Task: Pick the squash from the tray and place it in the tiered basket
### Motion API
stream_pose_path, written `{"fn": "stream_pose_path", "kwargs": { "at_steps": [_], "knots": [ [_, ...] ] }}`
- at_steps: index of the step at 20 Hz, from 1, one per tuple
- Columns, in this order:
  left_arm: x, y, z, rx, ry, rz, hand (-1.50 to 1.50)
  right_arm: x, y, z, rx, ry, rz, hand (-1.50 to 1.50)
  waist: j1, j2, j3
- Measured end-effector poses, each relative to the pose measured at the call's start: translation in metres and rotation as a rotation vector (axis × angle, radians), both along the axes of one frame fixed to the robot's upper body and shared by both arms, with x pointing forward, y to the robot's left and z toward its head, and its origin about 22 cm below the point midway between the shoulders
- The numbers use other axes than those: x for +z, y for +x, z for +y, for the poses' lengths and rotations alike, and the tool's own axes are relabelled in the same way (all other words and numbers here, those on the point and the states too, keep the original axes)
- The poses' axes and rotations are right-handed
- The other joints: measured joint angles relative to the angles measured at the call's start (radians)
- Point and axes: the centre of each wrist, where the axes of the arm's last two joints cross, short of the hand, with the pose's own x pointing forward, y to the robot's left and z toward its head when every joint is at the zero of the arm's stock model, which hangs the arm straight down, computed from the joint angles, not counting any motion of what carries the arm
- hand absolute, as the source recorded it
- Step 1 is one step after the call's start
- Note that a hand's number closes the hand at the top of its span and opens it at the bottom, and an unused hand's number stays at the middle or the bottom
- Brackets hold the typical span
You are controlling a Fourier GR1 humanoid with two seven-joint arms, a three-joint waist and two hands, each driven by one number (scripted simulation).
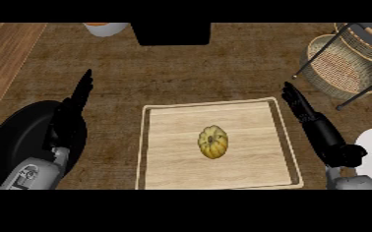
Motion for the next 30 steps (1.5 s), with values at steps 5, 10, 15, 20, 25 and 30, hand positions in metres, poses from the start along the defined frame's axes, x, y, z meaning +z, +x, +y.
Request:
{"fn": "stream_pose_path", "kwargs": {
  "at_steps": [5,10,15,20,25,30],
  "knots": [
    [0.007,0.001,-0.019,0.003,-0.041,-0.094,0.0,0.048,0.021,0.029,-0.065,0.065,-0.088,1.5,-0.001,0.001,-0.018],
    [0.009,-0.003,-0.041,-0.008,-0.132,-0.14,0.0,0.069,0.029,0.046,-0.269,0.168,-0.089,-1.5,-0.012,-0.007,-0.021],
    [0.007,0.0,-0.056,-0.016,-0.175,-0.163,0.0,0.08,0.009,0.076,-0.13,0.308,0.05,-1.5,-0.011,0.001,-0.023],
    [0.008,-0.007,-0.061,-0.013,-0.191,-0.168,0.0,0.124,-0.02,0.072,-0.016,0.165,0.031,-1.5,-0.011,-0.001,-0.025],
    [0.007,-0.005,-0.064,-0.014,-0.187,-0.168,0.0,0.164,-0.03,0.069,0.073,-0.251,0.042,-1.5,-0.01,-0.004,-0.03],
    [0.006,-0.006,-0.069,-0.043,-0.181,-0.164,0.0,0.194,-0.035,0.084,0.138,-0.692,0.062,-1.5,0.022,-0.002,-0.035]
  ]
}}
